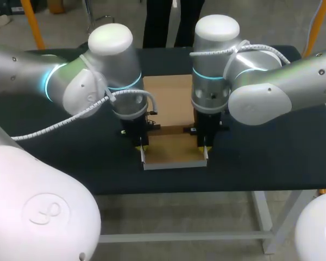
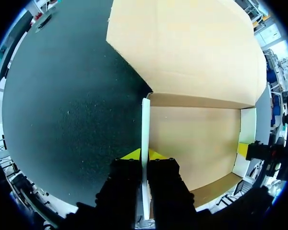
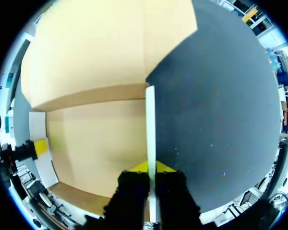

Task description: Assemble the packaging by folding the flat box into shape, placing the metal phone stand inside, and closing the box properly

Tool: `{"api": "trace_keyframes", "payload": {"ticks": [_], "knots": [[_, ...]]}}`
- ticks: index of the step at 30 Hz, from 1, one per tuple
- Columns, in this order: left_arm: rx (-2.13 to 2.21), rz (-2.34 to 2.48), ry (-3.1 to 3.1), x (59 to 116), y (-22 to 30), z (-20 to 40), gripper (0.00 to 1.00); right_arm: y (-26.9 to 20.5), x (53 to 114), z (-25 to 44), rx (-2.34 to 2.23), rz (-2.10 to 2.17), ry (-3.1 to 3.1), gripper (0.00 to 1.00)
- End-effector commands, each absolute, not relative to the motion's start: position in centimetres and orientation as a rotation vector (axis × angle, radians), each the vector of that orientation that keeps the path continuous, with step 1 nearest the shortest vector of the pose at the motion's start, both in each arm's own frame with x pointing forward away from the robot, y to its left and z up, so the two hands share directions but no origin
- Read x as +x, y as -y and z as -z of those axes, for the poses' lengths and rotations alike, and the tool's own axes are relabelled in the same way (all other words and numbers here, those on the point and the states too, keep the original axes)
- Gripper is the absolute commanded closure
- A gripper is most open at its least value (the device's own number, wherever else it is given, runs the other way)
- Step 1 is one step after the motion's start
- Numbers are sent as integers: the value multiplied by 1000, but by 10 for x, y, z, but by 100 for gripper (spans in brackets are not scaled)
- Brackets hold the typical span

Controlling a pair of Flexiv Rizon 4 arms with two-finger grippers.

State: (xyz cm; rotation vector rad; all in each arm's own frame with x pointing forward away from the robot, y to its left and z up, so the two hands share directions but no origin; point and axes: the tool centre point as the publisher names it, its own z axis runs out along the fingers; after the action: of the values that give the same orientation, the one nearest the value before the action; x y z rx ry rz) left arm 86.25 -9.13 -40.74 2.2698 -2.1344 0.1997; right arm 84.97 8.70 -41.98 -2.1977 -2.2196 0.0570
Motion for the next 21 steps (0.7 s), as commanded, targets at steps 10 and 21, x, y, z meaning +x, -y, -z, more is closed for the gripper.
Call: {"api": "trace_keyframes", "payload": {"ticks": [10,21], "knots": [[2394,10,2233,862,90,408,100,-87,841,405,-2093,67,2294,0],[2374,-19,2257,860,86,405,100,-81,828,381,-1857,232,2482,0]]}}
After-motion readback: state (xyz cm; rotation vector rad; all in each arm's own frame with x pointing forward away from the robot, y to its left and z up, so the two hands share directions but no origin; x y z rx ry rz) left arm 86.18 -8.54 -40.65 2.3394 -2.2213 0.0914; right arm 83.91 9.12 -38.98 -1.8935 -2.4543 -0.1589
